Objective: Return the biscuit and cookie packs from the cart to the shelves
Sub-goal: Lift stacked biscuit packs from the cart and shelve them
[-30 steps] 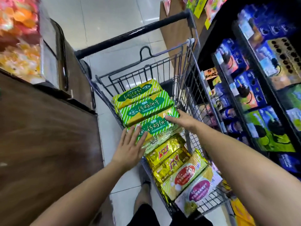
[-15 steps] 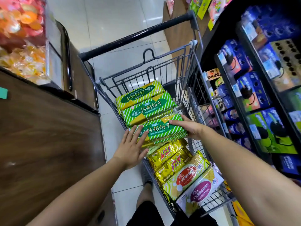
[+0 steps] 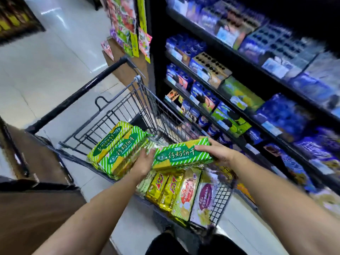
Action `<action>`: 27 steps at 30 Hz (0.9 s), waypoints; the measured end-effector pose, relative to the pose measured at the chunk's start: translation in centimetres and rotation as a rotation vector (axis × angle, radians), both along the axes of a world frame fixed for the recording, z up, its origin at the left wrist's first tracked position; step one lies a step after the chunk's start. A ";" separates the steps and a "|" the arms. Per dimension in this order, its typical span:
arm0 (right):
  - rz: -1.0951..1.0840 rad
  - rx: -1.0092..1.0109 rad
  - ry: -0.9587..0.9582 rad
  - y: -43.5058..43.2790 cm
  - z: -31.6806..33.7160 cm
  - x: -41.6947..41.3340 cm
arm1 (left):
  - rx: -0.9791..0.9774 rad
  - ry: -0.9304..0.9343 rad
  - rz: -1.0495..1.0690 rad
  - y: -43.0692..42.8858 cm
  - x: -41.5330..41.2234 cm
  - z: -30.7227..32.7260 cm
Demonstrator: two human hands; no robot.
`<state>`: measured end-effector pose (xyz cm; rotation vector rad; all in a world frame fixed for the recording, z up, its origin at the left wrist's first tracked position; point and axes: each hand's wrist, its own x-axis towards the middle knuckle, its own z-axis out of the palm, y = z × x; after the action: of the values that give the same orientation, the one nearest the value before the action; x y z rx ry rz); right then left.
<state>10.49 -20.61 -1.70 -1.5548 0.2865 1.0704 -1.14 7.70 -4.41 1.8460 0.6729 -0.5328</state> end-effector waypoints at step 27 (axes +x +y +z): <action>-0.786 -0.161 -0.052 -47.4 10.0 -34.9 | -0.449 0.189 -0.512 -50.2 -8.8 10.0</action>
<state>-24.42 -67.96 8.35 -1.4074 0.8789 0.3935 -9.96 -42.51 5.61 1.5382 0.1640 -1.1077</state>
